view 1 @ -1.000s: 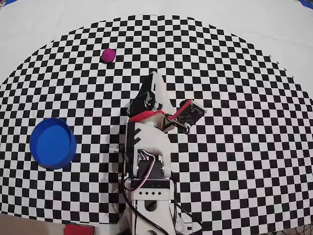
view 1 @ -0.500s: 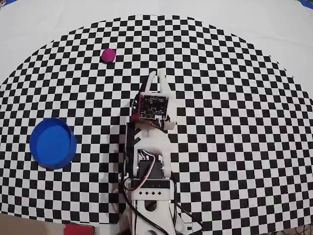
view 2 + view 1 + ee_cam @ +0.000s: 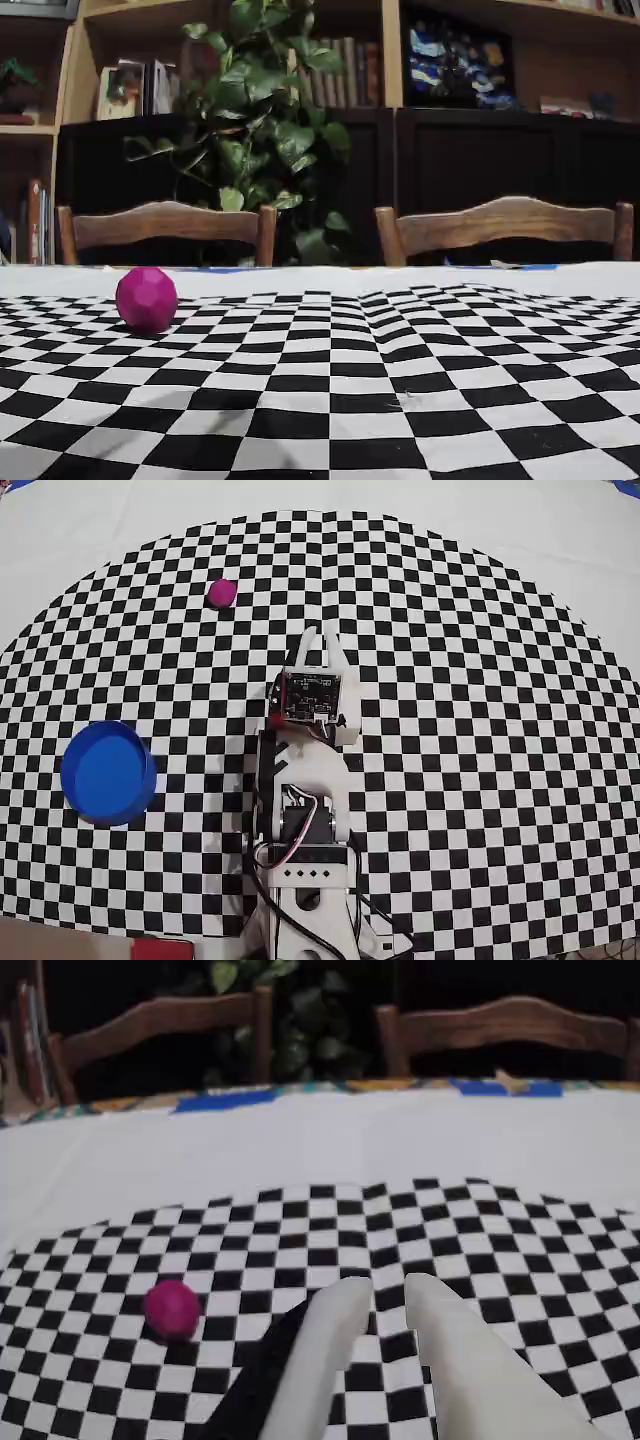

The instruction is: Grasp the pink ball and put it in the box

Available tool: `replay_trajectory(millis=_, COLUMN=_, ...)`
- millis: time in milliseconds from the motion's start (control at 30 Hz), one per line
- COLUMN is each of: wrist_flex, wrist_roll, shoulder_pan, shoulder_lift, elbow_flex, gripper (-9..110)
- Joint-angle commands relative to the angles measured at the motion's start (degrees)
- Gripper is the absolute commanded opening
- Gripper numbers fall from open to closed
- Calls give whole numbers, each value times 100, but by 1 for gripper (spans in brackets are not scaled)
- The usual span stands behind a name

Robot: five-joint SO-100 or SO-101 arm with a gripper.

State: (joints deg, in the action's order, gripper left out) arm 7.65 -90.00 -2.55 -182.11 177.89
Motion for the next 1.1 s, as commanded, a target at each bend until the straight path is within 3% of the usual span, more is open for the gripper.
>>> replay_trajectory(millis=0, wrist_flex=-79, wrist_roll=-44, shoulder_pan=0, shoulder_lift=0, elbow_flex=44, gripper=20)
replay_trajectory(millis=100, wrist_flex=-97, wrist_roll=-44, shoulder_pan=9, shoulder_lift=0, elbow_flex=44, gripper=30)
replay_trajectory(millis=1067, wrist_flex=-281, wrist_roll=-44, shoulder_pan=308, shoulder_lift=316, elbow_flex=35, gripper=29)
